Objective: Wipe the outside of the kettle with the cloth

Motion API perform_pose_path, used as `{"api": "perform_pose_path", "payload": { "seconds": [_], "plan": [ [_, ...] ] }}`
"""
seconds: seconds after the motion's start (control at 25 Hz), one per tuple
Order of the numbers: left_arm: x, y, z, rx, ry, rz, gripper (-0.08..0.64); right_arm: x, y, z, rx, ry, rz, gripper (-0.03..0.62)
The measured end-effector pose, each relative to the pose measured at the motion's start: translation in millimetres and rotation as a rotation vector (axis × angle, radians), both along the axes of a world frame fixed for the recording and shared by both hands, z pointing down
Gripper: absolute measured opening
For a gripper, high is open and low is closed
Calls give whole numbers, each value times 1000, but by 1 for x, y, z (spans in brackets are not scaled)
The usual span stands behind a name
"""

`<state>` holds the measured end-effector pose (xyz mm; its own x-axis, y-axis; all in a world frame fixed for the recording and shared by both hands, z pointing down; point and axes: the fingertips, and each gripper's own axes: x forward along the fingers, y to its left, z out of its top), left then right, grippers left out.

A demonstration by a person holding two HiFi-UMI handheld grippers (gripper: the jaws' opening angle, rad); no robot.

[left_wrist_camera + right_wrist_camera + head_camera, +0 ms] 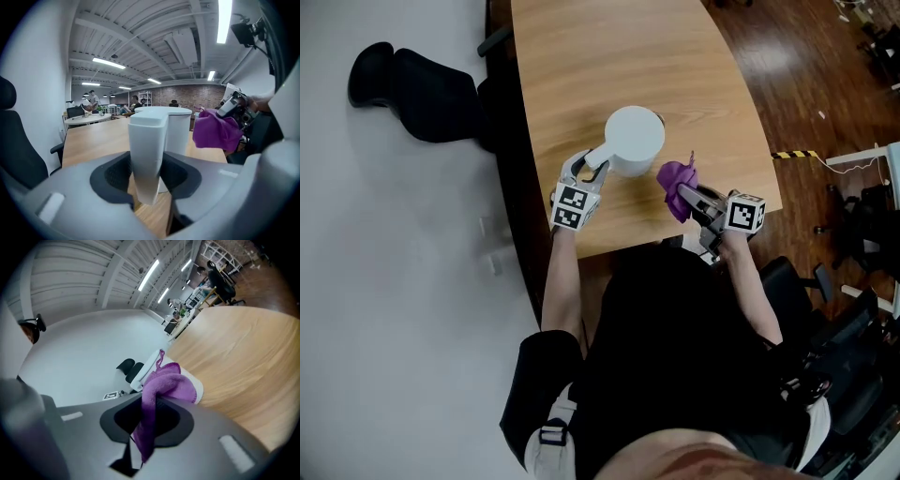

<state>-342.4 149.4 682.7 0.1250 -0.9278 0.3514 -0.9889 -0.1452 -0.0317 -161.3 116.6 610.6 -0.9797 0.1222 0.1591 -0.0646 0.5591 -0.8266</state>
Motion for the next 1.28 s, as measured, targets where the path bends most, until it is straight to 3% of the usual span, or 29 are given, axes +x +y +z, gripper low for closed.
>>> {"api": "perform_pose_path", "payload": {
  "seconds": [0.08, 0.16, 0.28, 0.36, 0.48, 0.8, 1.04, 1.28],
  "plan": [
    [-23, 8, 11, -23, 10, -31, 58, -46, 14, 20, -41, -11, -22, 55],
    [-43, 5, 12, -44, 47, -76, 55, -91, 19, 11, -31, -80, -68, 55],
    [-66, -9, 12, -69, 76, -146, 48, -128, 7, 6, -1, -95, -85, 55],
    [-80, -24, 15, -87, 90, -181, 41, -142, -6, 8, 4, -101, -91, 55],
    [-103, -58, 13, -115, 107, -206, 40, -150, -45, 35, -24, 2, -39, 55],
    [-155, -181, 12, -199, 125, -261, 38, -205, -170, 24, -44, -18, 7, 55],
    [-222, -278, 4, -256, 132, -265, 38, -273, -267, 19, -61, -12, 28, 57],
    [-240, -304, 3, -264, 117, -292, 34, -288, -282, 27, -49, -25, 23, 57]
  ]
}}
